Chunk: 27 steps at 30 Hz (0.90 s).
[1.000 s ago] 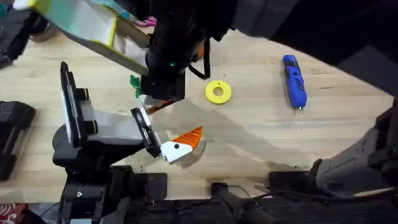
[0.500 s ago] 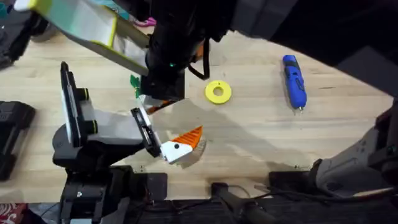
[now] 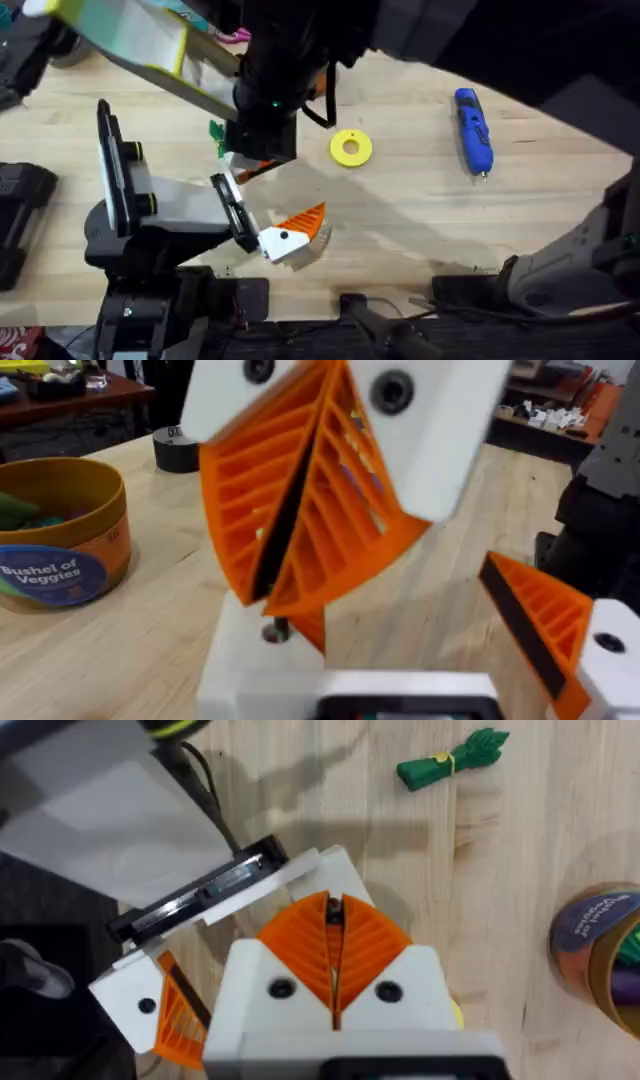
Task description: Pick up the gripper from the table and insert it into the empty holder that is missing its gripper. Then pick up a screw, insert it into the mounting hole, and use the screwdriver to tighten it. Finally, clean up the table by picking up the vegetable and placing it into the bucket.
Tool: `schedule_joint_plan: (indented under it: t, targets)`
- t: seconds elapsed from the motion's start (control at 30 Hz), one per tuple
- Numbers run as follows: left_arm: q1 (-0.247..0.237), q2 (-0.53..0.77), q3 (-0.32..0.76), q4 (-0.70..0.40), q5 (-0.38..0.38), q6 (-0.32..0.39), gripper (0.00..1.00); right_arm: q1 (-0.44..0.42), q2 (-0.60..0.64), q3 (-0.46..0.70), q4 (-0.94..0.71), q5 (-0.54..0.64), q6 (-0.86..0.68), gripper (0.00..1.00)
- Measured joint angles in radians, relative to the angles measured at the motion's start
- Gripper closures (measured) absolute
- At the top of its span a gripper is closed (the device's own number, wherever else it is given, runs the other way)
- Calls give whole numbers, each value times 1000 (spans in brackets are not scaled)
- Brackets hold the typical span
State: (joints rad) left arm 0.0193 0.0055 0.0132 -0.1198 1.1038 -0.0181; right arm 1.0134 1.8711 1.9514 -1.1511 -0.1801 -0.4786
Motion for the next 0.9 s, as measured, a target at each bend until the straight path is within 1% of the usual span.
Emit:
schedule_joint_plan:
  t: [0.6,0.9]
  targets:
    - [0,0,0,0,0,3,58,-10,0,-4,3,8,0,996]
    - [0,0,0,0,0,3,58,8,0,-4,-8,11,0,996]
